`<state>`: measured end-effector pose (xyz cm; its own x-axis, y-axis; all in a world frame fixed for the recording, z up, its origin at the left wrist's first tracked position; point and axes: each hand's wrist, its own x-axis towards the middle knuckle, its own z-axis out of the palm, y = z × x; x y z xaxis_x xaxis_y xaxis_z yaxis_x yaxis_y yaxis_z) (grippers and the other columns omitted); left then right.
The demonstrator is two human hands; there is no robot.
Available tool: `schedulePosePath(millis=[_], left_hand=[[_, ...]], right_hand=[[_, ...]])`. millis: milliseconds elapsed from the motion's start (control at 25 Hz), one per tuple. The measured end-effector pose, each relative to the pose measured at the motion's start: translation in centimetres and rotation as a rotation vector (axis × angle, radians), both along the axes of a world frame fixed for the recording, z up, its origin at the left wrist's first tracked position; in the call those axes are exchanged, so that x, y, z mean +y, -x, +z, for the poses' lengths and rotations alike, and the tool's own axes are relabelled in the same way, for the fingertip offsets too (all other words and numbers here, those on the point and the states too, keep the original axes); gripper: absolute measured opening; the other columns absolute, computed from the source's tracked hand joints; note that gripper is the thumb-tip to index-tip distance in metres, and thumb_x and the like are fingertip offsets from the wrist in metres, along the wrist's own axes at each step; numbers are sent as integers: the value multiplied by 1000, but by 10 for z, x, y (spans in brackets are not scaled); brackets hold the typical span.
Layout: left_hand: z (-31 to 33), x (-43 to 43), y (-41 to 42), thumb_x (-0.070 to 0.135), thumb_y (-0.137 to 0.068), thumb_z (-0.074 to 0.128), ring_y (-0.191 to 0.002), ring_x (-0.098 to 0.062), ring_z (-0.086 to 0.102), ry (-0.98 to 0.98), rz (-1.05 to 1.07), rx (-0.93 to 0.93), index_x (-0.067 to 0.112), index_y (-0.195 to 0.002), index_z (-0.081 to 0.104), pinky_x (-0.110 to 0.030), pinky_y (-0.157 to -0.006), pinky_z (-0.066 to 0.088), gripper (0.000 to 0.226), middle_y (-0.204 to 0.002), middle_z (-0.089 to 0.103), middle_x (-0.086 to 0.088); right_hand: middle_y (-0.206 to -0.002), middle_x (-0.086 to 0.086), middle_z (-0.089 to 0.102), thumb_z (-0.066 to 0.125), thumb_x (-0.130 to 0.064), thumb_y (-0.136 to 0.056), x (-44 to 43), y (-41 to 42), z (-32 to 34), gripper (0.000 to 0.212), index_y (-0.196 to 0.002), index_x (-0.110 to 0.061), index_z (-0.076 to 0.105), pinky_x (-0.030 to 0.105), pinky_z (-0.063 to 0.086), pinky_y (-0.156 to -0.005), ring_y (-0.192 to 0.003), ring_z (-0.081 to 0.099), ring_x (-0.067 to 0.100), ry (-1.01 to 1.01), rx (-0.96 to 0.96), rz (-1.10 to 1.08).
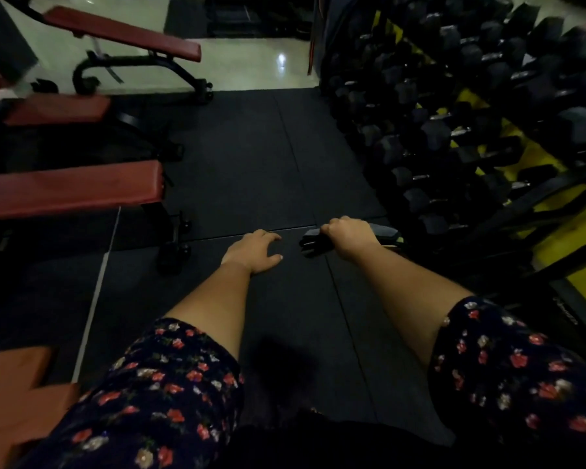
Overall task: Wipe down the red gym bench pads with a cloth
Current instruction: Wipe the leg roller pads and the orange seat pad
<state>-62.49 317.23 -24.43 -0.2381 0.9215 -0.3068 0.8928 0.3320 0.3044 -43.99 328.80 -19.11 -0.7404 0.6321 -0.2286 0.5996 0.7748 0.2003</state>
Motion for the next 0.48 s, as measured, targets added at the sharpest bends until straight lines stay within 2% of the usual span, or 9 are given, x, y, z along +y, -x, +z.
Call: schedulePosePath(millis=[360, 480], left_hand=[[-32, 42, 78, 48, -95, 52, -134, -28, 37, 34, 253, 1, 26, -148, 36, -48, -104, 41, 59, -148, 37, -4], [-34, 58, 109, 46, -94, 54, -132, -28, 40, -26, 339, -12, 25, -146, 39, -48, -103, 41, 59, -145, 40, -6]], right_hand=[[-127, 6, 55, 49, -8, -96, 79, 107, -30, 37, -132, -18, 50, 39, 45, -87, -116, 51, 28, 76, -36, 266], [-126, 5, 56, 50, -9, -96, 105, 149, -29, 37, -132, -18, 51, 38, 44, -84, -115, 51, 27, 63, -32, 327]])
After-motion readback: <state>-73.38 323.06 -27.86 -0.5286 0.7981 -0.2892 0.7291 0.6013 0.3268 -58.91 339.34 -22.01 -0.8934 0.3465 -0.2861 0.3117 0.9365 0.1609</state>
